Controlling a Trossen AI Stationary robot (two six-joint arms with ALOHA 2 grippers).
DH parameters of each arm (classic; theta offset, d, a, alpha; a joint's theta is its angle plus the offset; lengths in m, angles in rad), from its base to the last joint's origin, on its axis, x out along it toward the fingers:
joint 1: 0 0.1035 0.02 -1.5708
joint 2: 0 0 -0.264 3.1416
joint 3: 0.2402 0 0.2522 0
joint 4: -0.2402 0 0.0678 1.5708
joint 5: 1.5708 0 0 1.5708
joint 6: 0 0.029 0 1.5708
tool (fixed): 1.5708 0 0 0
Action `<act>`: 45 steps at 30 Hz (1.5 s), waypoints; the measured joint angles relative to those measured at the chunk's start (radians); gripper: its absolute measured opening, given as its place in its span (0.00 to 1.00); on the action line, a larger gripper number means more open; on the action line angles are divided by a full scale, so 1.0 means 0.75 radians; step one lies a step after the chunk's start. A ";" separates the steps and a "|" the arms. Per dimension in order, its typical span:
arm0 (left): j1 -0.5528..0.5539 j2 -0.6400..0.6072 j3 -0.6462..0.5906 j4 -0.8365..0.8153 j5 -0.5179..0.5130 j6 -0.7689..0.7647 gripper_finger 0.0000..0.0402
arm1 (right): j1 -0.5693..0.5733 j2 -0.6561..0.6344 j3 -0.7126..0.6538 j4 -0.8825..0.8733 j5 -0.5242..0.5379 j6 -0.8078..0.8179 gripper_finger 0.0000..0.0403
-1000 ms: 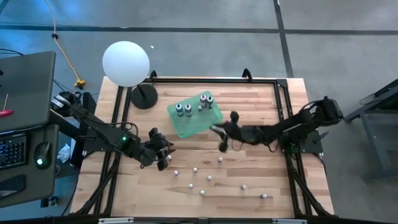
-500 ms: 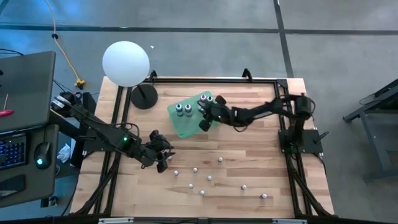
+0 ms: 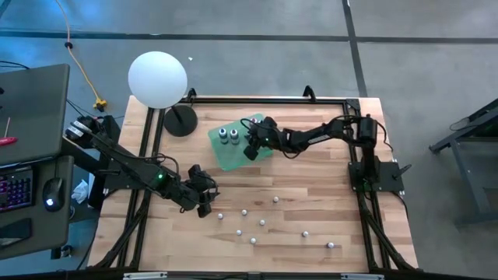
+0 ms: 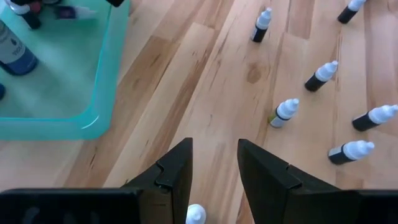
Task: Pick & Place food coloring
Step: Put the small orange bottle into the blue bin
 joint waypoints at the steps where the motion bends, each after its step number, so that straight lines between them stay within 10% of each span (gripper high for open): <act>1: 0.000 0.000 0.000 0.004 0.001 0.000 0.31 | 0.001 0.000 0.005 -0.006 -0.005 -0.002 0.26; 16: 0.000 0.024 0.001 -0.115 0.364 0.210 0.31 | 0.213 -0.349 0.093 -0.386 -0.188 -0.085 0.27; 23: 0.001 0.024 0.001 -0.194 0.164 0.220 0.31 | 0.386 -0.444 0.092 -0.524 -0.156 -0.084 0.27; 45: 0.001 0.258 -0.074 0.031 0.172 0.106 0.29 | 0.686 -0.444 0.090 -0.629 0.102 0.012 0.27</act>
